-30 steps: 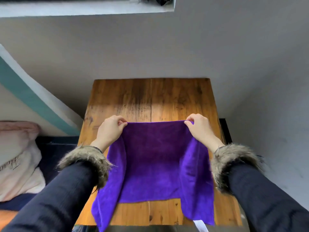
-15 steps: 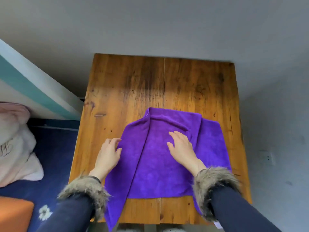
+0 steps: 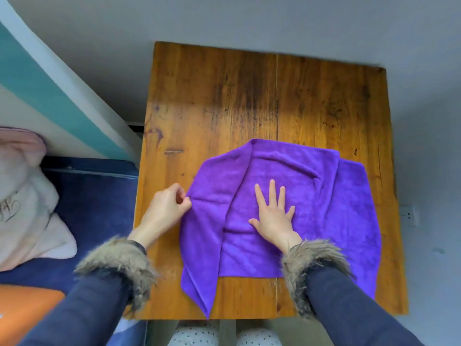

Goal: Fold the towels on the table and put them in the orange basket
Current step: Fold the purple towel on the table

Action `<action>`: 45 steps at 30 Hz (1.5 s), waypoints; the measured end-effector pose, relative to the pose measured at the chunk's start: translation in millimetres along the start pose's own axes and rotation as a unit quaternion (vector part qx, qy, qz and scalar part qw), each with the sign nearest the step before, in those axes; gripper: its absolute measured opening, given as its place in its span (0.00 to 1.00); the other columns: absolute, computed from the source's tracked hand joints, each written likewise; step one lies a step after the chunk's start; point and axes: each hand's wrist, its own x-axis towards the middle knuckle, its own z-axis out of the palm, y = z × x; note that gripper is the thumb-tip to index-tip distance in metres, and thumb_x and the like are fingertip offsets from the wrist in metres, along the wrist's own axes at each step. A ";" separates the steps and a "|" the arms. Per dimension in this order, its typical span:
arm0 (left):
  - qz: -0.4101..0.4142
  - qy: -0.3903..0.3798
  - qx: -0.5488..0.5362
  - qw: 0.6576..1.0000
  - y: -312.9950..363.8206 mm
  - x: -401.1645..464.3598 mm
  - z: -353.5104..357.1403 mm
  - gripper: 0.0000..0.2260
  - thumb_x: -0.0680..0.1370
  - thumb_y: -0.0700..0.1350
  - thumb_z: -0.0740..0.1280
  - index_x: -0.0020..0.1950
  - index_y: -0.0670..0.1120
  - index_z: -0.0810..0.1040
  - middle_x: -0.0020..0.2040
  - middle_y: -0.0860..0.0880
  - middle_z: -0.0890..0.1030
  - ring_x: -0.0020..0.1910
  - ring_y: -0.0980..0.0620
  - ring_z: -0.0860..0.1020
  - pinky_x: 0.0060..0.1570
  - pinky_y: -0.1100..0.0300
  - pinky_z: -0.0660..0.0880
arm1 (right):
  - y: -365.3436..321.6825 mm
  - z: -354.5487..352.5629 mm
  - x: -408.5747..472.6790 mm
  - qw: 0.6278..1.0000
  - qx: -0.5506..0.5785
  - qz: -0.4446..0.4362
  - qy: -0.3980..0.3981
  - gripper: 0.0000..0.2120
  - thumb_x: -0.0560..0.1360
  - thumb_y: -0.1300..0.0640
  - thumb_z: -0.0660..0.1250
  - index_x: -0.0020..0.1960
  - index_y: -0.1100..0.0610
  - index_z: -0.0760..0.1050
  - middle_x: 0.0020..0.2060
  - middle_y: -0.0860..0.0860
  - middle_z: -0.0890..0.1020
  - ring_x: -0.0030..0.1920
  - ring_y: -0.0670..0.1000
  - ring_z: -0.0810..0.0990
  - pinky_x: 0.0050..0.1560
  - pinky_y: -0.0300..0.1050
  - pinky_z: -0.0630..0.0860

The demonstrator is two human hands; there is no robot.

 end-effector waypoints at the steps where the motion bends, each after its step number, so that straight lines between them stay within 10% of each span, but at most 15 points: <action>1: -0.009 0.019 -0.007 1.000 -2.4 6.6 -14.8 0.05 0.73 0.42 0.66 0.39 0.46 0.72 0.37 0.46 0.78 0.41 0.43 0.77 0.39 0.57 0.66 | -0.5 -0.5 -0.3 1.000 -0.002 0.002 -0.001 0.43 0.75 0.46 0.64 0.76 0.47 0.36 0.74 0.54 0.31 0.73 0.62 0.32 0.66 0.72 0.51; 6: 0.001 0.121 0.043 0.992 -6.9 33.8 -57.0 0.03 0.74 0.43 0.65 0.42 0.44 0.73 0.42 0.43 0.79 0.44 0.40 0.76 0.43 0.51 0.72 | -2.7 -4.1 -3.8 1.000 0.001 0.009 -0.006 0.43 0.75 0.45 0.65 0.76 0.46 0.36 0.74 0.53 0.31 0.74 0.60 0.32 0.67 0.71 0.51; 16: 0.139 0.066 0.026 0.988 -20.4 44.9 -30.9 0.05 0.77 0.38 0.63 0.52 0.39 0.75 0.51 0.40 0.75 0.51 0.40 0.75 0.54 0.52 0.69 | -44.1 -18.8 4.4 0.995 0.033 0.004 0.099 0.31 0.78 0.45 0.57 0.76 0.50 0.48 0.76 0.52 0.39 0.75 0.56 0.36 0.70 0.68 0.48; 21: 0.122 0.099 0.104 0.982 -8.9 83.9 -44.0 0.24 0.75 0.43 0.68 0.69 0.42 0.67 0.60 0.36 0.68 0.57 0.37 0.67 0.59 0.45 0.66 | -74.7 -26.8 29.4 0.993 -0.012 -0.058 0.103 0.35 0.77 0.43 0.59 0.76 0.46 0.44 0.76 0.51 0.38 0.75 0.56 0.35 0.70 0.69 0.46; 28: 0.172 0.006 0.107 0.979 -2.6 112.3 -53.2 0.07 0.75 0.46 0.68 0.49 0.44 0.78 0.58 0.46 0.74 0.62 0.42 0.65 0.60 0.51 0.60 | -79.3 -23.9 47.0 0.997 -0.016 -0.056 0.044 0.46 0.71 0.40 0.67 0.75 0.42 0.38 0.74 0.49 0.33 0.74 0.57 0.33 0.68 0.71 0.47; 32: 0.123 0.087 0.049 0.987 1.0 116.7 -69.2 0.03 0.77 0.48 0.64 0.47 0.49 0.74 0.45 0.51 0.77 0.53 0.46 0.73 0.54 0.55 0.59 | -80.0 -24.4 46.9 0.998 -0.016 -0.053 0.036 0.47 0.71 0.40 0.67 0.75 0.43 0.36 0.74 0.49 0.31 0.74 0.58 0.31 0.68 0.71 0.46; 38: 0.128 0.142 0.127 0.973 1.2 115.0 -68.5 0.25 0.75 0.48 0.67 0.70 0.45 0.66 0.65 0.42 0.67 0.66 0.42 0.63 0.62 0.46 0.58 | -81.1 -26.3 48.6 0.998 -0.014 -0.049 0.028 0.47 0.71 0.41 0.67 0.75 0.43 0.35 0.73 0.49 0.30 0.74 0.58 0.31 0.68 0.71 0.46; 45: 0.098 0.137 0.168 0.971 -37.5 3.9 6.3 0.27 0.73 0.44 0.69 0.70 0.44 0.65 0.71 0.37 0.63 0.70 0.35 0.61 0.59 0.38 0.65 | -85.2 -34.2 51.8 0.999 -0.005 -0.040 0.009 0.48 0.70 0.41 0.68 0.75 0.44 0.36 0.73 0.50 0.30 0.73 0.58 0.30 0.67 0.73 0.45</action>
